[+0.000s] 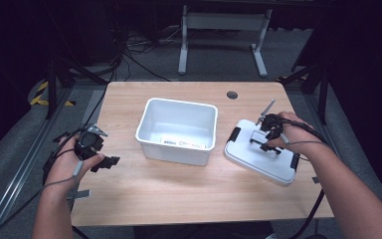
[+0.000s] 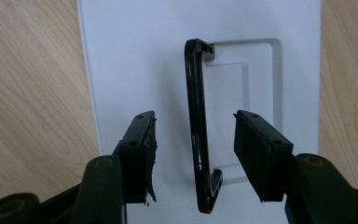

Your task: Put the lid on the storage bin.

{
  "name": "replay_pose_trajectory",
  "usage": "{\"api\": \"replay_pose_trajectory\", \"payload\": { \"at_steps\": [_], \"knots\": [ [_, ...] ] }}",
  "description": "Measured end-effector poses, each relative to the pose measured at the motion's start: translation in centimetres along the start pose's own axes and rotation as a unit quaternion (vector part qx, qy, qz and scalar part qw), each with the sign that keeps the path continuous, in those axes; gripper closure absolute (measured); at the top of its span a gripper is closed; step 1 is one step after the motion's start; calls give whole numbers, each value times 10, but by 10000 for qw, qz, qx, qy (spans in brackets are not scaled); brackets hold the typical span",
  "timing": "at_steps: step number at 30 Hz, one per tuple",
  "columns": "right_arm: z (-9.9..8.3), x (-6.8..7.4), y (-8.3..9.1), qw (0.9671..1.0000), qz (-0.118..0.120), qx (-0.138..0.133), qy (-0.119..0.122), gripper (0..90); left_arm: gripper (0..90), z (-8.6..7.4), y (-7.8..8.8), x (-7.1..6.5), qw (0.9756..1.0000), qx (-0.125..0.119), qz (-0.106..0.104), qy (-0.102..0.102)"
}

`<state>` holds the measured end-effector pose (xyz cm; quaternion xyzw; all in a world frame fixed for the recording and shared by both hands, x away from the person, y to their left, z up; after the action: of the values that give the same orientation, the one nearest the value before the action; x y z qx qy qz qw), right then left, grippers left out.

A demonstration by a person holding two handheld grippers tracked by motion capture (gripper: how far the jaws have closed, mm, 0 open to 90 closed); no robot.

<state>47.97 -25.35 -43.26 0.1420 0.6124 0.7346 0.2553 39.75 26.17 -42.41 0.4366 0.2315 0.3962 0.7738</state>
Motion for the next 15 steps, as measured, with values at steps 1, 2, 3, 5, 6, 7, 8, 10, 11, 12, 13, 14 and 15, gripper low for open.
{"api": "replay_pose_trajectory", "payload": {
  "at_steps": [1, 2, 3, 5, 6, 7, 8, 10, 11, 12, 13, 14, 15],
  "knots": [
    [0, 0, -3, 10000, 19, 33, 5, 498, 212, 0, 0, 0, 10000, 9, 11, -20],
    [0, -1, -6, 10000, 19, 68, 13, 505, 212, 0, 0, 0, 10000, 9, 11, -20],
    [0, -1, -6, 10000, 19, 68, 13, 505, 212, 0, 0, 0, 10000, 15, 12, -47],
    [0, -2, -11, 9999, 0, 154, 39, 533, 211, 0, -1, 0, 10000, 17, -7, -15],
    [0, -3, -13, 9998, 3, 188, 57, 541, 211, 0, -1, 0, 10000, 0, 0, -9],
    [0, -3, -16, 9997, 3, 236, 48, 557, 211, 0, -1, 0, 10000, -5, 1, -7],
    [0, -4, -19, 9996, -25, 283, 63, 581, 211, 0, -1, 0, 10000, 0, 3, -5],
    [0, -5, -22, 9992, -84, 367, 108, 617, 210, 0, -1, 0, 10000, 2, -2, -4],
    [1, -5, -23, 9991, -83, 399, 98, 643, 210, 0, -1, 1, 10000, 5, 1, -16],
    [1, -6, -24, 9989, -82, 446, 77, 654, 210, 0, -1, 1, 10000, 6, -9, -12],
    [0, -7, -26, 9988, -83, 477, 102, 676, 210, 0, -1, 1, 10000, 5, -4, -9],
    [0, -7, -27, 9987, -119, 496, 90, 699, 210, 0, -2, 1, 10000, 4, -3, -7],
    [0, -7, -27, 9984, -113, 543, 63, 733, 210, 0, -2, 1, 10000, 15, 0, -11]
  ]
}}
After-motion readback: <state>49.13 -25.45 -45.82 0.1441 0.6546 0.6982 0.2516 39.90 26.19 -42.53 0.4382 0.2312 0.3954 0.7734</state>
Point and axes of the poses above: each handheld gripper's, and its own axes: y roughly backward along the jaws, z roughly out of its top, x roughly to its left, the point moved 6 cm from there along -y, roughly forward along the jaws, and after that the axes turned 3 degrees about -x, right-handed, at the moved point
